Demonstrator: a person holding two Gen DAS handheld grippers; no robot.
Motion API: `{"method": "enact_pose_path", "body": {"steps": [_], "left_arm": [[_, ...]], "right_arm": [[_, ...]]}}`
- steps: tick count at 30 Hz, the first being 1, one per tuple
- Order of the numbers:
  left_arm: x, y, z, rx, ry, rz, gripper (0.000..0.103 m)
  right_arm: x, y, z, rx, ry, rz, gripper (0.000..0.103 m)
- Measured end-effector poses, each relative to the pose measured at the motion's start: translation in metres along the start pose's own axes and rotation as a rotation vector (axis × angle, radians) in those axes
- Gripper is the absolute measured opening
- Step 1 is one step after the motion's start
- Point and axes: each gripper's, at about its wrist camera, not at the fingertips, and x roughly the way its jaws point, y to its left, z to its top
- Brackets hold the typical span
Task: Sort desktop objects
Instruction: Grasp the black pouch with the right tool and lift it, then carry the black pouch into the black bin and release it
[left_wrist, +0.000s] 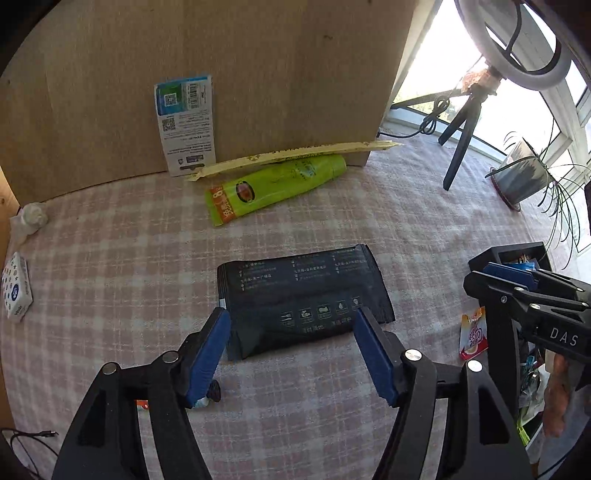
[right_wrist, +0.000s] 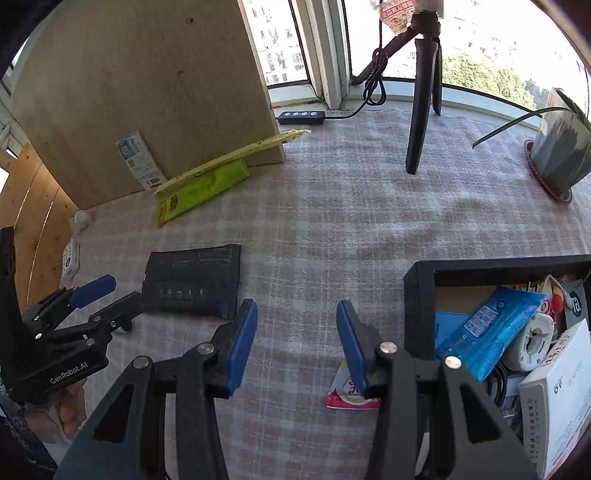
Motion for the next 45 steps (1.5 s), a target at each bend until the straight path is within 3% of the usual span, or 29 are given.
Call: {"method": "enact_pose_path", "body": {"steps": [10, 16, 19, 21, 26, 32, 34, 37, 45], "left_arm": [[0.014, -0.003, -0.027, -0.066, 0.065, -0.148, 0.067], [0.034, -0.006, -0.029, -0.083, 0.078, -0.154, 0.067], [0.037, -0.002, -0.027, -0.094, 0.061, -0.158, 0.067], [0.040, 0.002, -0.025, -0.110, 0.062, -0.161, 0.067], [0.046, 0.008, -0.016, -0.117, 0.048, -0.138, 0.067], [0.046, 0.003, -0.016, -0.084, 0.044, -0.125, 0.067], [0.047, -0.003, -0.017, -0.074, 0.046, -0.125, 0.067], [0.047, -0.002, -0.017, -0.074, 0.044, -0.139, 0.067], [0.048, -0.012, -0.021, -0.045, 0.033, -0.132, 0.067]], "right_arm": [[0.055, 0.051, 0.045, -0.076, 0.096, 0.148, 0.045], [0.102, 0.073, 0.067, -0.092, 0.169, 0.198, 0.045], [0.122, 0.078, 0.072, -0.095, 0.208, 0.182, 0.045], [0.122, 0.079, 0.075, -0.093, 0.196, 0.188, 0.045], [0.119, 0.069, 0.068, -0.049, 0.256, 0.228, 0.045], [0.108, 0.066, 0.033, -0.036, 0.344, 0.323, 0.045], [0.103, 0.067, 0.026, -0.046, 0.320, 0.316, 0.045], [0.098, 0.067, 0.029, -0.068, 0.242, 0.227, 0.045], [0.095, 0.075, 0.021, -0.138, 0.187, 0.173, 0.041]]}}
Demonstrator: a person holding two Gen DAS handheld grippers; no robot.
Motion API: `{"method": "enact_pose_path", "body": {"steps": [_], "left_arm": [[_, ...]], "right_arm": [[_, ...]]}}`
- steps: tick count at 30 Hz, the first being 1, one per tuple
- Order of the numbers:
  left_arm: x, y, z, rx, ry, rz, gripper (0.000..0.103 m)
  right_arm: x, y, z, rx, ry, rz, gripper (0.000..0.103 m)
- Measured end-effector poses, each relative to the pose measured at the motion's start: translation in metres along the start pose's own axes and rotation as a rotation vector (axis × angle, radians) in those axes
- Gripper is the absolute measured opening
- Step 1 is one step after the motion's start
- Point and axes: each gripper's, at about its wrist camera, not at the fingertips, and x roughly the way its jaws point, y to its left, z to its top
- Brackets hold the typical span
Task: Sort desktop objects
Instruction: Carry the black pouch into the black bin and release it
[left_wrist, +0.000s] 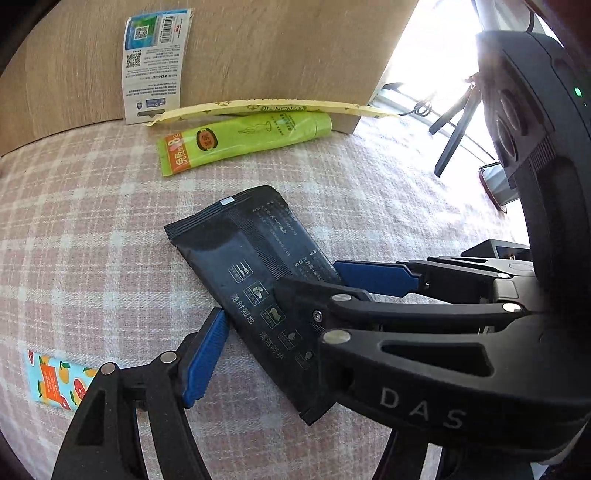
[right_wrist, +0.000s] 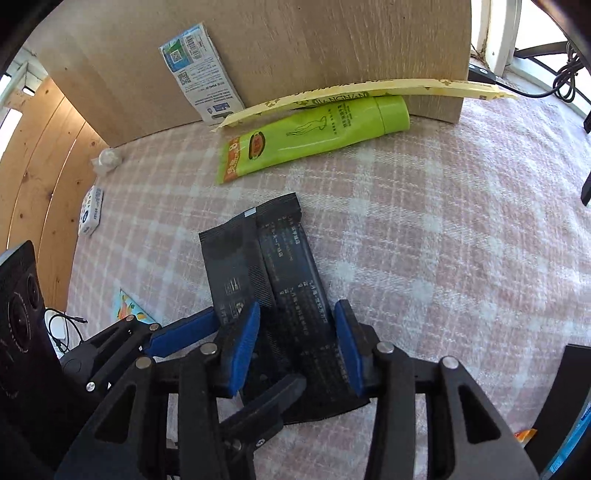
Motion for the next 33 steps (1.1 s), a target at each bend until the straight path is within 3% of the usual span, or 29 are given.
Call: {"method": "enact_pose_path", "body": {"steps": [4, 8, 14, 20, 33], "left_arm": [[-0.007, -0.004, -0.007, 0.016, 0.011, -0.027, 0.067], [-0.014, -0.021, -0.017, 0.077, 0.006, -0.003, 0.066], [-0.040, -0.056, -0.031, 0.135, -0.024, -0.038, 0.067], [-0.058, -0.116, -0.040, 0.254, -0.048, -0.089, 0.067], [-0.062, -0.282, -0.072, 0.563, -0.019, -0.253, 0.068]], "right_arm": [[-0.007, -0.006, -0.014, 0.037, 0.000, 0.037, 0.035], [-0.017, -0.011, -0.030, 0.074, -0.019, 0.038, 0.035], [-0.046, -0.013, -0.061, 0.125, -0.074, 0.052, 0.035], [-0.098, -0.031, -0.098, 0.185, -0.160, 0.012, 0.035], [-0.209, -0.126, -0.198, 0.416, -0.308, -0.119, 0.035]]}}
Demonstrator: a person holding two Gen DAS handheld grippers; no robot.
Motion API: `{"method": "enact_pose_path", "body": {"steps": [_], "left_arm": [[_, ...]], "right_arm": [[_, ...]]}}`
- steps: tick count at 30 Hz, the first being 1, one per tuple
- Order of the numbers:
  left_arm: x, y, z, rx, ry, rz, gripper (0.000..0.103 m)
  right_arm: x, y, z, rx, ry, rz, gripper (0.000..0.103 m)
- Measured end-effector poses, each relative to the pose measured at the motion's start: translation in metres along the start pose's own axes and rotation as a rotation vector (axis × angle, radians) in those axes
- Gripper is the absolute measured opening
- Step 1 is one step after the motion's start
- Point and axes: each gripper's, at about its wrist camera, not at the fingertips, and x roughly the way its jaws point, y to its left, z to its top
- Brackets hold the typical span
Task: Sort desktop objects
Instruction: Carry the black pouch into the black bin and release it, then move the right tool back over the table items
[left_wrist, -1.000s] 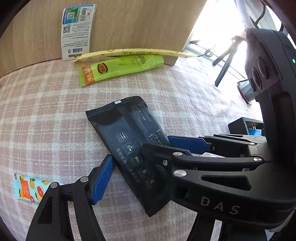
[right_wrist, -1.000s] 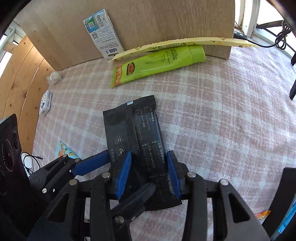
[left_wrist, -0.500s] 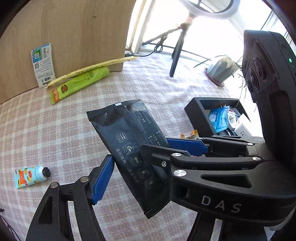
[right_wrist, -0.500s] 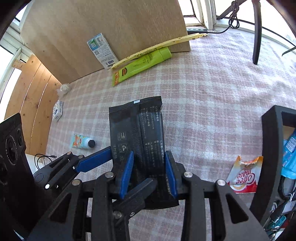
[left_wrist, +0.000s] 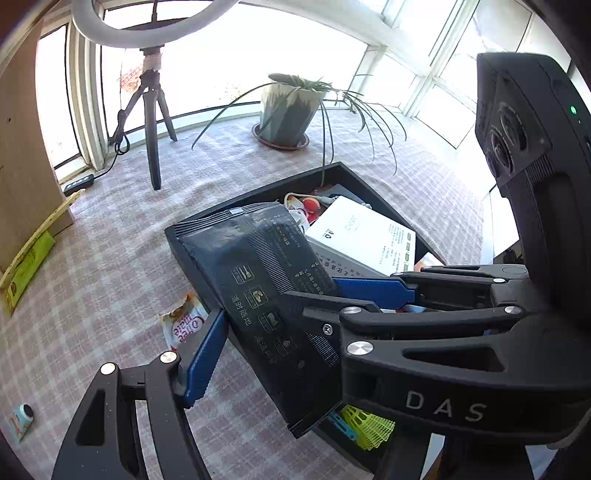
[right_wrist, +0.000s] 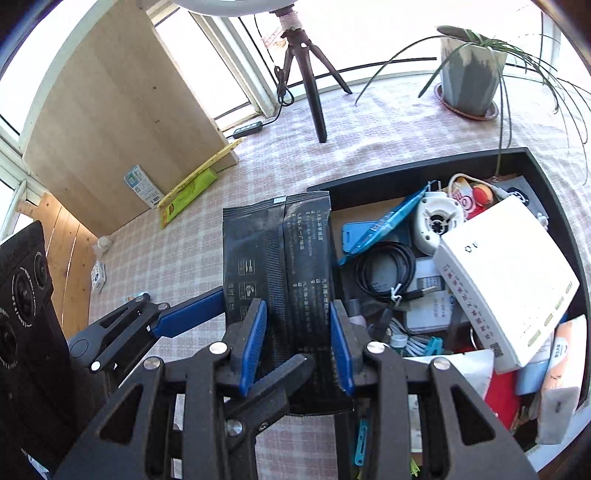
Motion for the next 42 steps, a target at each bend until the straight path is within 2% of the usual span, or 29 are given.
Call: {"method": "enact_pose_path", "body": {"steps": [7, 13, 17, 20, 26, 35, 42], "left_arm": [[0.026, -0.065, 0.019, 0.115, 0.055, -0.088, 0.069], [0.037, -0.104, 0.021, 0.186, 0.081, -0.112, 0.067], [0.047, -0.114, 0.017, 0.237, 0.121, -0.078, 0.069], [0.046, -0.106, 0.013, 0.232, 0.122, -0.059, 0.069], [0.032, -0.077, 0.011, 0.154, 0.100, -0.044, 0.069], [0.009, -0.026, 0.005, 0.068, 0.053, 0.024, 0.069], [-0.010, 0.037, -0.006, -0.033, 0.030, 0.103, 0.069]], "right_arm": [[-0.043, -0.071, -0.013, 0.111, -0.047, -0.070, 0.035], [-0.065, -0.108, -0.025, 0.170, -0.064, -0.116, 0.035], [-0.074, -0.124, -0.030, 0.180, -0.066, -0.135, 0.035], [-0.086, -0.136, -0.031, 0.208, -0.095, -0.174, 0.038], [-0.095, -0.136, -0.027, 0.209, -0.115, -0.177, 0.039], [-0.071, -0.099, -0.017, 0.124, -0.087, -0.141, 0.040], [-0.044, -0.059, -0.001, 0.032, -0.056, -0.082, 0.043]]}}
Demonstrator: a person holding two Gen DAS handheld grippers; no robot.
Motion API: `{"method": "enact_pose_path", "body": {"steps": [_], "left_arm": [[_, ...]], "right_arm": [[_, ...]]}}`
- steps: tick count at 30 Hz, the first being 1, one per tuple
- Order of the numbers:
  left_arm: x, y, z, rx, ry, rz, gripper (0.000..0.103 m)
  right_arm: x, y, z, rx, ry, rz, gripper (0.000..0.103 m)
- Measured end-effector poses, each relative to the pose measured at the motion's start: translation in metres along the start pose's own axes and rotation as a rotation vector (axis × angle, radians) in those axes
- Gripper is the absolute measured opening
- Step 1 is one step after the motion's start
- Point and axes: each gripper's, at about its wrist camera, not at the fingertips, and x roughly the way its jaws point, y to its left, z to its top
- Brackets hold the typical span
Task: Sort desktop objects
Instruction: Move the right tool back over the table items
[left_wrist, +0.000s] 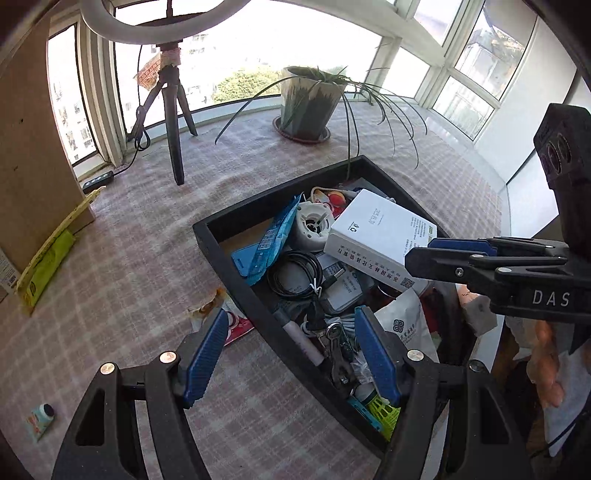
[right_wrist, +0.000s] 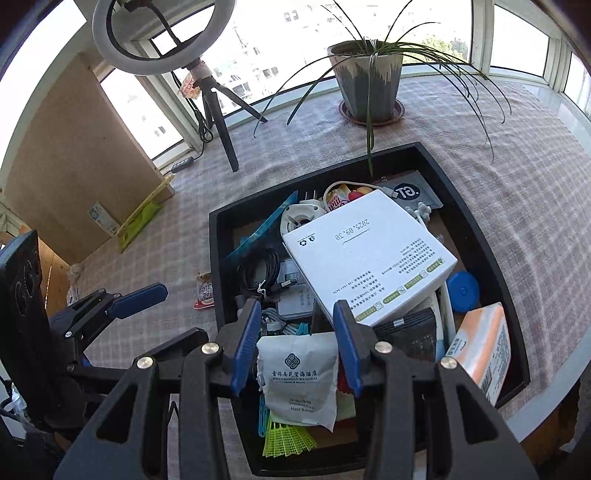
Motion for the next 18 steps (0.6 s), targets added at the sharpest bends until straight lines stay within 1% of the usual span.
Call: {"method": "enact_pose_path", "body": {"steps": [1, 2, 5, 8, 11, 18], "left_arm": [[-0.002, 0.013, -0.002, -0.017, -0.003, 0.014, 0.069], [-0.004, 0.023, -0.003, -0.030, -0.003, 0.024, 0.069], [-0.011, 0.062, -0.009, -0.096, -0.010, 0.063, 0.069], [-0.023, 0.102, -0.018, -0.159, -0.023, 0.109, 0.069], [-0.035, 0.144, -0.028, -0.224, -0.030, 0.162, 0.069], [-0.074, 0.251, -0.068, -0.412, -0.048, 0.295, 0.069]], "right_arm": [[0.004, 0.007, 0.002, -0.012, 0.001, 0.013, 0.046], [0.007, 0.014, 0.004, -0.019, -0.001, 0.022, 0.048], [0.017, 0.035, 0.010, -0.050, -0.011, 0.039, 0.048], [0.027, 0.058, 0.017, -0.092, -0.031, 0.038, 0.048], [0.039, 0.078, 0.024, -0.112, -0.038, 0.061, 0.048], [0.077, 0.129, 0.038, -0.207, 0.027, 0.079, 0.048]]}}
